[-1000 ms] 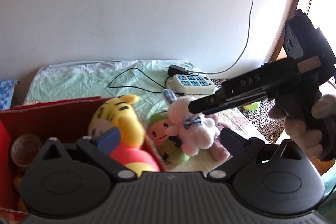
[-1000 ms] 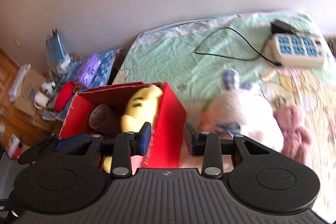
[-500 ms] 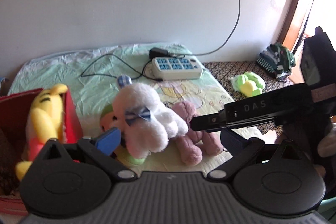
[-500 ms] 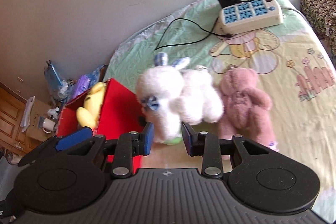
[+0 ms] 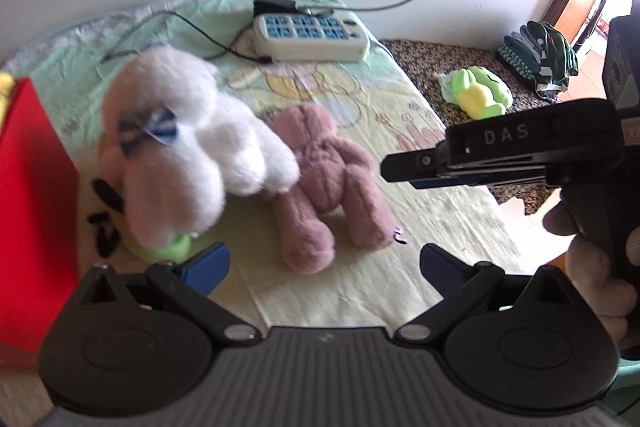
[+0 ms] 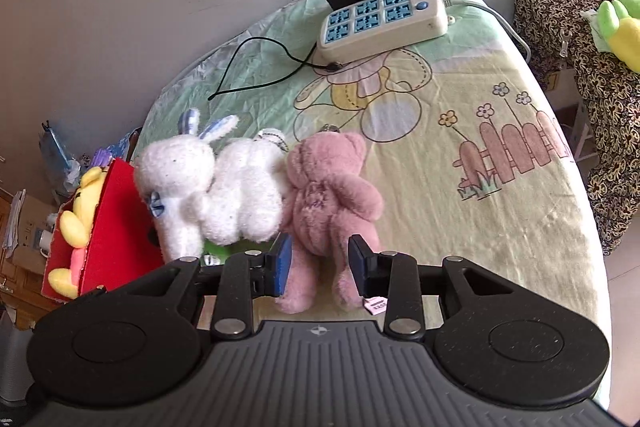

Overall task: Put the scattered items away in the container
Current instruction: 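Close the right gripper on the mauve teddy bear's body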

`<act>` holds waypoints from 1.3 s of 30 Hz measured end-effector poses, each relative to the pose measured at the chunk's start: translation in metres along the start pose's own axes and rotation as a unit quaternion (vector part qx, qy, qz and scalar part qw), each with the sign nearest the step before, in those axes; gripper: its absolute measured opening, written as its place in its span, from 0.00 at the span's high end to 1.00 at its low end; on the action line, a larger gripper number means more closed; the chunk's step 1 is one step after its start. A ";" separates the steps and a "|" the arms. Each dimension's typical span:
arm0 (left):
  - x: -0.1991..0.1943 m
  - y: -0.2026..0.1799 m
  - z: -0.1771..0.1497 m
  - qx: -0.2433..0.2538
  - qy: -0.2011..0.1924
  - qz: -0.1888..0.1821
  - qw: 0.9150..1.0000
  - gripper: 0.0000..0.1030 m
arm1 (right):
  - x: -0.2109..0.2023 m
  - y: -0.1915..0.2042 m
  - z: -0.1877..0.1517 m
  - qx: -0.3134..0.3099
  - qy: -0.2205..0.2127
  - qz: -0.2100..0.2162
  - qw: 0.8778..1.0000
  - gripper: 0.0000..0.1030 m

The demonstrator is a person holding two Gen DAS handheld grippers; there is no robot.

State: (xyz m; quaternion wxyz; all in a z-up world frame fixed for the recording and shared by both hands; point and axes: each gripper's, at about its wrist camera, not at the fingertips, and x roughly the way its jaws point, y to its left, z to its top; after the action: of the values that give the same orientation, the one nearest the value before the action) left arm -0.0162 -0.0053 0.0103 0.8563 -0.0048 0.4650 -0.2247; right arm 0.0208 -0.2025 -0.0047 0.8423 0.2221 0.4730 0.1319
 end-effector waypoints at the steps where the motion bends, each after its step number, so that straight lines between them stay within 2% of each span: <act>1: 0.006 -0.002 0.000 -0.001 0.006 -0.009 1.000 0.03 | 0.003 -0.005 0.002 0.002 0.003 0.000 1.000 0.66; 8: 0.042 -0.017 0.016 0.007 0.027 -0.037 0.999 0.03 | 0.018 -0.028 0.020 0.017 0.017 0.005 1.000 0.66; 13: 0.062 -0.016 0.024 0.000 0.043 -0.033 0.999 0.03 | 0.026 -0.033 0.031 0.008 0.032 0.006 0.999 0.66; 22: 0.074 -0.007 0.034 -0.018 0.042 -0.044 0.998 0.03 | 0.041 -0.029 0.046 -0.012 0.040 0.012 0.999 0.61; 24: 0.073 -0.005 0.035 -0.023 0.038 -0.054 0.998 0.03 | 0.046 -0.030 0.049 -0.009 0.044 0.019 0.999 0.56; 29: 0.075 0.003 0.036 -0.039 0.036 -0.070 0.996 0.03 | 0.062 -0.033 0.044 0.001 0.074 0.038 0.997 0.56; 37: 0.083 -0.016 0.034 0.007 0.052 -0.022 0.998 0.03 | 0.065 -0.039 0.031 0.027 0.086 0.071 0.993 0.56; 39: 0.082 -0.016 0.033 0.009 0.054 -0.019 0.998 0.03 | 0.067 -0.041 0.026 0.032 0.094 0.081 0.992 0.59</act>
State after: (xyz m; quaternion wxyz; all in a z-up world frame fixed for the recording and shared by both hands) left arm 0.0427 -0.0587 -0.0325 0.8256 0.0066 0.5084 -0.2448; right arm 0.0786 -0.2155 -0.0628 0.7730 0.2735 0.5346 0.2049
